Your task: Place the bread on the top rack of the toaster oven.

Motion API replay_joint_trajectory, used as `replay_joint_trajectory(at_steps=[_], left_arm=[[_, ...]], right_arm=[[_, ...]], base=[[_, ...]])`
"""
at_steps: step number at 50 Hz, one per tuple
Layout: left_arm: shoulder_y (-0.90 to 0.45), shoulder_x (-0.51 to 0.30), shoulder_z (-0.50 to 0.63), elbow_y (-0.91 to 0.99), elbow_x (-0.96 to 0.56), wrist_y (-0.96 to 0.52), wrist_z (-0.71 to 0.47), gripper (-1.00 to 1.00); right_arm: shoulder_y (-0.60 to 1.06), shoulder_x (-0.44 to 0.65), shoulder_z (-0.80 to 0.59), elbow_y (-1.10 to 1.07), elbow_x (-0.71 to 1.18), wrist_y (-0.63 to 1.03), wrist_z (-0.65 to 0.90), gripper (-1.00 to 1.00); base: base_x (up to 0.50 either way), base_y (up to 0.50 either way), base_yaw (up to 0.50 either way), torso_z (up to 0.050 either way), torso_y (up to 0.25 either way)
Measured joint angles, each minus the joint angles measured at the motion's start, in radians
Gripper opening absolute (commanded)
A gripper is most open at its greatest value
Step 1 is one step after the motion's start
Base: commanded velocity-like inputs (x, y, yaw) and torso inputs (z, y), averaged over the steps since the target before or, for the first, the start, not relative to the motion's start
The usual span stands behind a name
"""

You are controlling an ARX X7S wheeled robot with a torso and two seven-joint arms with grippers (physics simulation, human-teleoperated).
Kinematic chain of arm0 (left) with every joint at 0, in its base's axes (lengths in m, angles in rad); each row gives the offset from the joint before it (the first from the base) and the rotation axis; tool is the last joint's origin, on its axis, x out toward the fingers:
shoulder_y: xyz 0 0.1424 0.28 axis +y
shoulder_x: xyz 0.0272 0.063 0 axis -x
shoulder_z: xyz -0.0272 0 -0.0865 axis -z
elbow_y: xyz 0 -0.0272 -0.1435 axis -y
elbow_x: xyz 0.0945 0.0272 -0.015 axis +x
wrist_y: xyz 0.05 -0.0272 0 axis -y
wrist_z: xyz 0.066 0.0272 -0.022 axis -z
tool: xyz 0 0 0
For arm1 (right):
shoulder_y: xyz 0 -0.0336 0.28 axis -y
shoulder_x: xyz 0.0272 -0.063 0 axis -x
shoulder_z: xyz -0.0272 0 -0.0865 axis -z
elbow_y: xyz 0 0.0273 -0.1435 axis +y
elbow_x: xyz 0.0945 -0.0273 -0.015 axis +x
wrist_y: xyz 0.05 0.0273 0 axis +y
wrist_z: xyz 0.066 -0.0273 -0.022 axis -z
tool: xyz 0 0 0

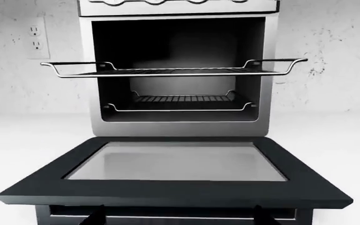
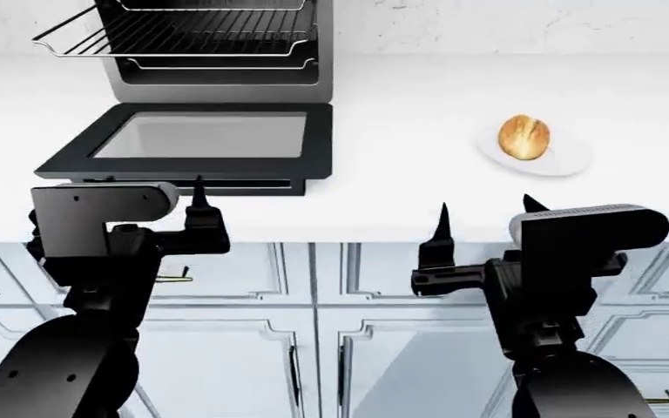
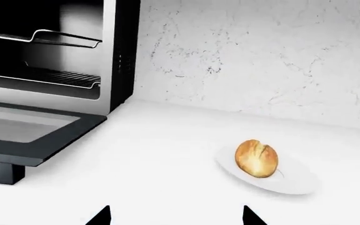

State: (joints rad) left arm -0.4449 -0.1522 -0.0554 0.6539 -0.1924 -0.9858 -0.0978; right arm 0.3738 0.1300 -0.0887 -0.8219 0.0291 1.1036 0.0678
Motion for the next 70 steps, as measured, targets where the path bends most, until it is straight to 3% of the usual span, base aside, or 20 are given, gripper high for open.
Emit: replay_joint_trajectory(at_steps=[50,70], left_arm=[[0.001,-0.028,0.018,-0.02,-0.03,0.003,-0.035,1.0],[0.008,-0.037,0.019,-0.023,-0.043,0.012,-0.045,1.0]], right_arm=[[0.032,0.015,0.023,-0.042,0.049,0.066,0.026,1.0],[0.069,0.036,0.041,-0.043,0.057,0.126,0.041,1.0]], base=[[0.33,0.02,0.0,0.0,0.0],[0.0,0.0,0.0,0.0,0.0]])
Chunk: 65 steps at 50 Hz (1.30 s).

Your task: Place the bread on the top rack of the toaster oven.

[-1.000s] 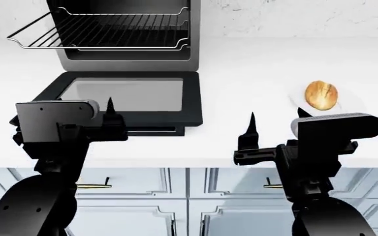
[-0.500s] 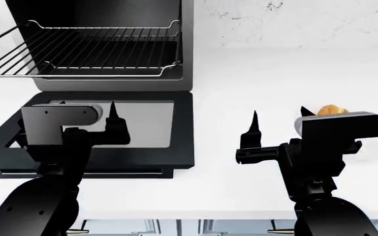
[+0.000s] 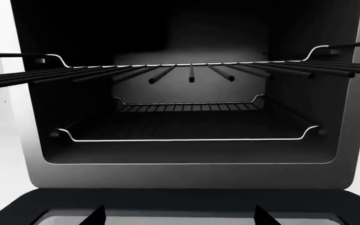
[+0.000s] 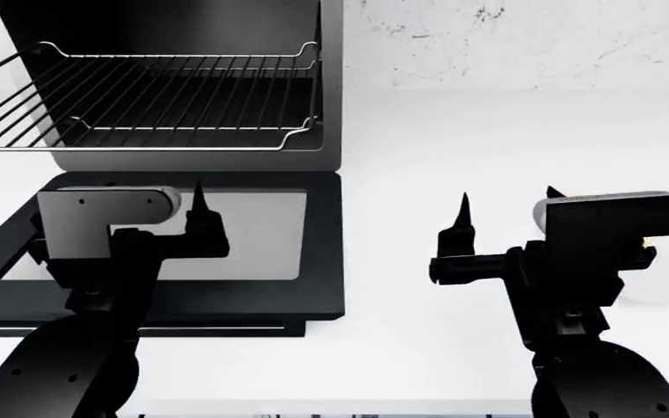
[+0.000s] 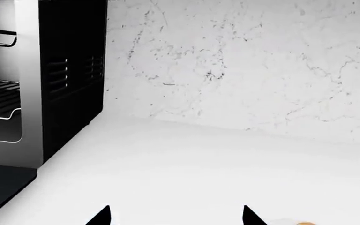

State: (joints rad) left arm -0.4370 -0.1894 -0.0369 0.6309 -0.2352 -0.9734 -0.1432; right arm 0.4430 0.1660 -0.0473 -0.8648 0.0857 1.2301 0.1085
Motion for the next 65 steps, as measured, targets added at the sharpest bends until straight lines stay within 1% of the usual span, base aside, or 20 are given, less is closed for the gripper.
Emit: replay_joint_trajectory(at_steps=[6,10,13,15,20,27,32,36,50,56,65], left_arm=[[-0.003,-0.002,-0.003,0.004,-0.007,-0.005,-0.003,1.0],[-0.004,-0.003,-0.004,0.006,-0.011,-0.006,-0.005,1.0],[-0.006,-0.004,-0.006,0.008,-0.015,-0.01,-0.007,1.0],[-0.008,-0.004,-0.007,0.01,-0.017,-0.012,-0.008,1.0],[-0.011,-0.006,-0.009,0.015,-0.023,-0.019,-0.011,1.0],[-0.017,-0.007,-0.012,0.021,-0.032,-0.028,-0.015,1.0],[-0.019,-0.009,-0.012,0.021,-0.036,-0.029,-0.018,1.0],[-0.021,-0.011,-0.011,0.02,-0.039,-0.03,-0.02,1.0],[-0.02,-0.017,-0.009,0.015,-0.048,-0.027,-0.025,1.0],[-0.017,-0.018,-0.007,0.014,-0.052,-0.025,-0.028,1.0],[-0.013,-0.022,-0.004,0.008,-0.056,-0.019,-0.031,1.0]], right_arm=[[0.075,0.02,0.032,-0.008,0.003,0.102,-0.005,1.0],[0.131,0.029,0.079,-0.004,0.011,0.178,-0.008,1.0],[0.165,0.044,0.121,0.009,0.058,0.219,0.018,1.0],[0.187,0.065,0.154,0.024,0.143,0.241,0.077,1.0],[0.237,0.13,0.241,0.083,0.441,0.278,0.29,1.0],[0.287,0.209,0.328,0.174,0.791,0.304,0.555,1.0],[0.318,0.253,0.364,0.241,0.979,0.308,0.699,1.0],[0.341,0.281,0.381,0.292,1.079,0.301,0.772,1.0],[0.407,0.364,0.391,0.444,1.246,0.285,0.893,1.0],[0.424,0.39,0.38,0.496,1.268,0.271,0.904,1.0],[0.447,0.417,0.339,0.571,1.254,0.236,0.88,1.0]], base=[[0.0,0.0,0.0,0.0,0.0],[0.0,0.0,0.0,0.0,0.0],[0.0,0.0,0.0,0.0,0.0],[0.0,0.0,0.0,0.0,0.0],[0.0,0.0,0.0,0.0,0.0],[0.0,0.0,0.0,0.0,0.0],[0.0,0.0,0.0,0.0,0.0],[0.0,0.0,0.0,0.0,0.0],[0.0,0.0,0.0,0.0,0.0],[0.0,0.0,0.0,0.0,0.0],[0.0,0.0,0.0,0.0,0.0]])
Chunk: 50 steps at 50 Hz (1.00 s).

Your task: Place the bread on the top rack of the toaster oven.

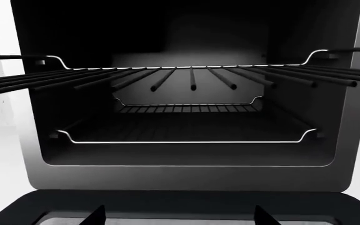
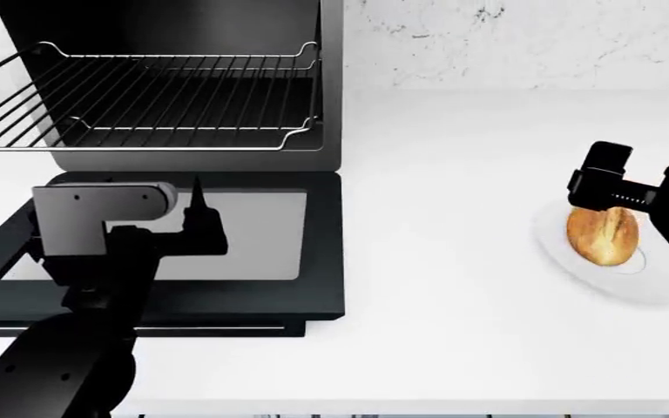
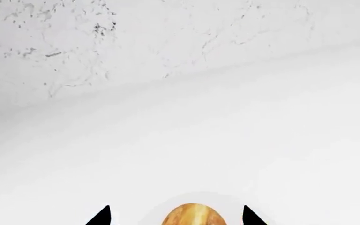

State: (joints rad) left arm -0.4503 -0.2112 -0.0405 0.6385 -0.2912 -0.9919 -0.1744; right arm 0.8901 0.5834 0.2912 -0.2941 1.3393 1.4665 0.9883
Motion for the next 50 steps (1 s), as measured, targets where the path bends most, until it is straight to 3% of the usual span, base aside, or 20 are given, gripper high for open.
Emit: replay_joint_trajectory(at_steps=[26,50], left_arm=[[0.0,-0.012,0.007,-0.008,-0.013,0.004,-0.012,1.0],[0.009,-0.022,0.015,-0.026,-0.022,0.024,-0.02,1.0]], right_arm=[[0.047,0.022,-0.079,0.19,0.007,-0.012,0.01,1.0],[0.054,0.046,-0.171,0.3,-0.069,-0.094,-0.071,1.0]], base=[[0.0,0.0,0.0,0.0,0.0],[0.0,0.0,0.0,0.0,0.0]])
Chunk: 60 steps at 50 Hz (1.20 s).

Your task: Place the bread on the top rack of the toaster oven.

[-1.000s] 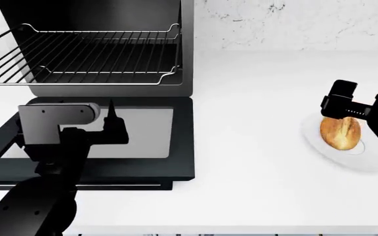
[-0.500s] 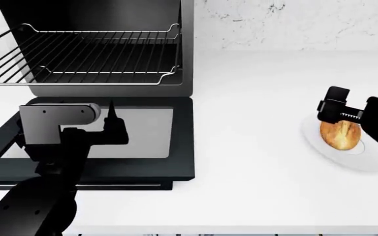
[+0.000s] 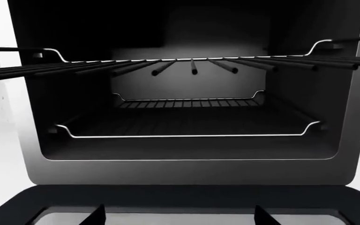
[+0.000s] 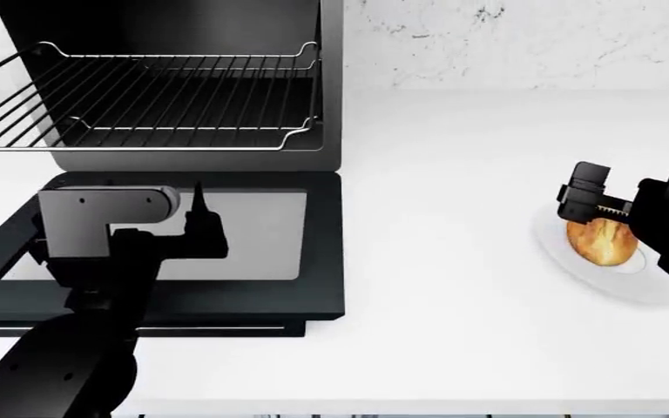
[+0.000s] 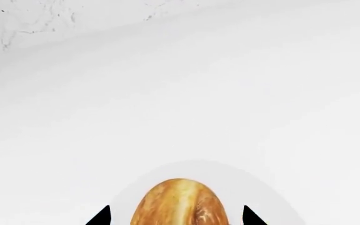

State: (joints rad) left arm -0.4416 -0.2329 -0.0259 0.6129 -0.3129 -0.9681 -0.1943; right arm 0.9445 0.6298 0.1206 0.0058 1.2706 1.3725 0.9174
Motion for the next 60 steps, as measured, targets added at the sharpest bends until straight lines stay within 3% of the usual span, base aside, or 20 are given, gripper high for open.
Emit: replay_joint_trajectory(at_steps=[60], left_arm=[[0.009,-0.019,0.011,-0.032,-0.025,0.033,-0.022,1.0]], right_arm=[[-0.041,0.01,-0.102,0.094,-0.073,-0.107,-0.114,1.0]], base=[[0.0,0.0,0.0,0.0,0.0]])
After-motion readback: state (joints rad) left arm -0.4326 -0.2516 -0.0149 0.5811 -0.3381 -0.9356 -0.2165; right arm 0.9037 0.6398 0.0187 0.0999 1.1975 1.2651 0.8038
